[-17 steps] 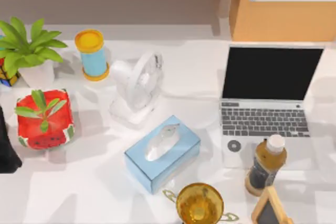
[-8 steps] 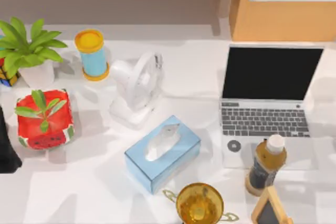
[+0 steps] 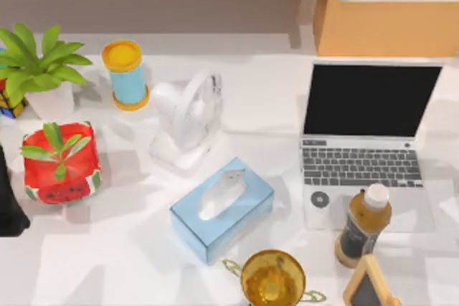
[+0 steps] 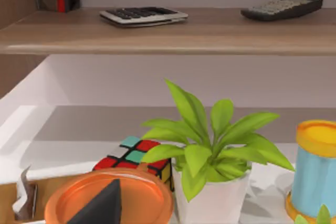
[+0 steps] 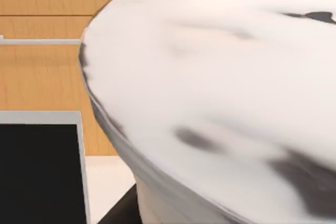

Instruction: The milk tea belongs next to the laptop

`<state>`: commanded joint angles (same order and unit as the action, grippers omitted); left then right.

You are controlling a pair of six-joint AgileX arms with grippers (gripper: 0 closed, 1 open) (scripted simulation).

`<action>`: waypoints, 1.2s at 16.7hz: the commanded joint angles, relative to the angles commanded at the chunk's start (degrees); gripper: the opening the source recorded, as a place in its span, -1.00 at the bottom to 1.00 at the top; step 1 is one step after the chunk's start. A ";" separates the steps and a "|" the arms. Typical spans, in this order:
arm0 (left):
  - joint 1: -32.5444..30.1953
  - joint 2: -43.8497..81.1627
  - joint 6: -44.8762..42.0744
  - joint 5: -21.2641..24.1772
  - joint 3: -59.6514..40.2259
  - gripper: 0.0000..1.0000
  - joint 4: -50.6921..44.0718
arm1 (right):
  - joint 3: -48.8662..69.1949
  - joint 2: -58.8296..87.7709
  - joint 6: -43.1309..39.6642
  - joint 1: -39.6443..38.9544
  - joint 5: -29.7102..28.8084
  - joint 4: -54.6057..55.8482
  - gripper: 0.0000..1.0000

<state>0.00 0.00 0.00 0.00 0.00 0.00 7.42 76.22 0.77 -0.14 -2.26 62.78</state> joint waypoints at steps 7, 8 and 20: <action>0.00 0.00 0.00 0.00 0.00 1.00 0.00 | -1.31 7.39 -0.13 -0.05 0.05 8.85 -1.00; 0.00 0.00 0.00 0.00 0.00 1.00 0.00 | -1.76 8.41 -0.10 -0.07 0.07 9.41 -1.00; 0.00 0.00 0.00 0.00 0.00 1.00 0.00 | -3.67 11.21 0.04 -0.12 0.13 9.38 -0.40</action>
<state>0.00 0.00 0.00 0.00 0.00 0.00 3.76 87.43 0.81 -0.27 -2.12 72.16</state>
